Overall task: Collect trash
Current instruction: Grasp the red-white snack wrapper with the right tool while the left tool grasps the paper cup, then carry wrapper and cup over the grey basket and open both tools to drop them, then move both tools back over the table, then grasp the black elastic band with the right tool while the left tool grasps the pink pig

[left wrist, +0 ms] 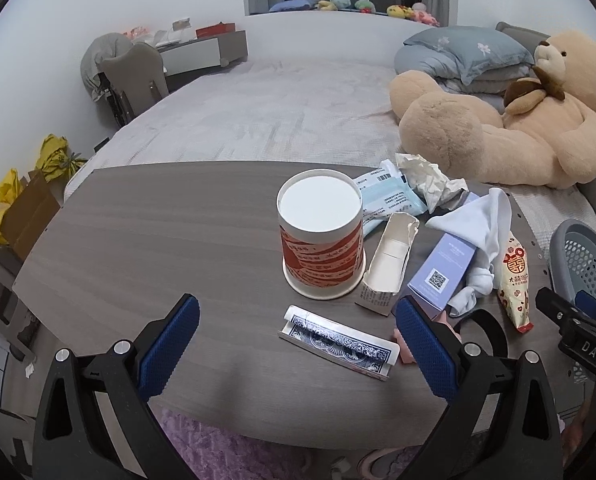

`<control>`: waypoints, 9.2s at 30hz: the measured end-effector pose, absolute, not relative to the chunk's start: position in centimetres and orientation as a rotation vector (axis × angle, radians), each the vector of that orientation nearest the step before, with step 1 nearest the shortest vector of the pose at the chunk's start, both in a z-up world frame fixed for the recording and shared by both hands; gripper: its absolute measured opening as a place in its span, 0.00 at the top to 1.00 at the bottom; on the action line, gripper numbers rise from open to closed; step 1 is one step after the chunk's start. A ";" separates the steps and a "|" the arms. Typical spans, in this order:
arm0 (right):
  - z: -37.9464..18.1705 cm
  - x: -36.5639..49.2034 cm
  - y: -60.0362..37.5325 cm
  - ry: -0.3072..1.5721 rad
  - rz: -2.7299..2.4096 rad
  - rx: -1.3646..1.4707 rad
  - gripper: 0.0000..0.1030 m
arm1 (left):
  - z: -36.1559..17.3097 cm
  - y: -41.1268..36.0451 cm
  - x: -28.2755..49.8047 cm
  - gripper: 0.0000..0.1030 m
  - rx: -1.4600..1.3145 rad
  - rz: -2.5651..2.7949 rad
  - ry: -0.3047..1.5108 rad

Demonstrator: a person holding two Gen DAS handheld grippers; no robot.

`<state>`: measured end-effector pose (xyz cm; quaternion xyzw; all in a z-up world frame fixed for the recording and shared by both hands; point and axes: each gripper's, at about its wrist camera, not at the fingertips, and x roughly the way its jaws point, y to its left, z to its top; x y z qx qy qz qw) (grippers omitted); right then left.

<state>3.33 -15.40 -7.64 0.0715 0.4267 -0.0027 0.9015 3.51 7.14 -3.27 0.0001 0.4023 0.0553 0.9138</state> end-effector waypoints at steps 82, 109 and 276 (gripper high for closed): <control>-5.7 2.5 -17.5 0.841 0.065 0.223 0.72 | 0.7 7.4 6.9 0.43 -0.046 0.059 0.705; -6.6 -3.7 -34.9 0.853 -0.192 0.347 0.72 | -1.5 -19.7 4.7 0.43 0.178 -0.479 0.789; -9.1 -2.4 -14.9 0.893 0.214 0.121 0.90 | -7.3 -0.5 2.4 0.34 0.074 -0.094 0.858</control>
